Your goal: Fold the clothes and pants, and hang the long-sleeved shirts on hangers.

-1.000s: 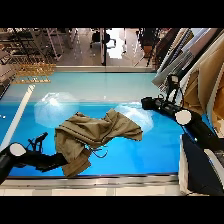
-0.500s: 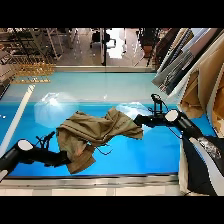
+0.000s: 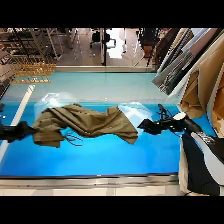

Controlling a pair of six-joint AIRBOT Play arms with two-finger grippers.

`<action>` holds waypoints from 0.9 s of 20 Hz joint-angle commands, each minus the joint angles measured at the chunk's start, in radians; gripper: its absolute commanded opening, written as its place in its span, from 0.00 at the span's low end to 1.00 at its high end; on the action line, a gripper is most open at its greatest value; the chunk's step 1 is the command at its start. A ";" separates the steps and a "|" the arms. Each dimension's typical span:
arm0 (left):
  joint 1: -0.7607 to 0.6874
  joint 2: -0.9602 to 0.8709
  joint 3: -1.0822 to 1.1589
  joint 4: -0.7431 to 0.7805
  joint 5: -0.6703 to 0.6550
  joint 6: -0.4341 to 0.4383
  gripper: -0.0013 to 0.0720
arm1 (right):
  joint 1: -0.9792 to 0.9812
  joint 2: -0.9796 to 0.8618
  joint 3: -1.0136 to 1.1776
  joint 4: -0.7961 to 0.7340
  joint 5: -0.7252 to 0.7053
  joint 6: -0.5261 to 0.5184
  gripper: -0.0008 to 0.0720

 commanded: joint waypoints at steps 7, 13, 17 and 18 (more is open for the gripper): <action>0.050 -0.068 0.058 0.000 -0.021 0.016 0.04 | 0.202 -0.146 0.001 0.199 0.011 -0.082 0.64; 0.061 -0.069 0.185 -0.003 -0.021 0.022 0.04 | 0.193 -0.061 0.196 -0.058 0.023 0.024 0.02; 0.087 -0.117 0.562 -0.005 -0.004 -0.057 0.04 | 0.109 0.137 0.505 -0.366 -0.039 0.138 0.02; 0.087 -0.143 0.668 -0.013 -0.006 -0.056 0.04 | 0.091 0.190 0.575 -0.393 -0.074 0.138 0.02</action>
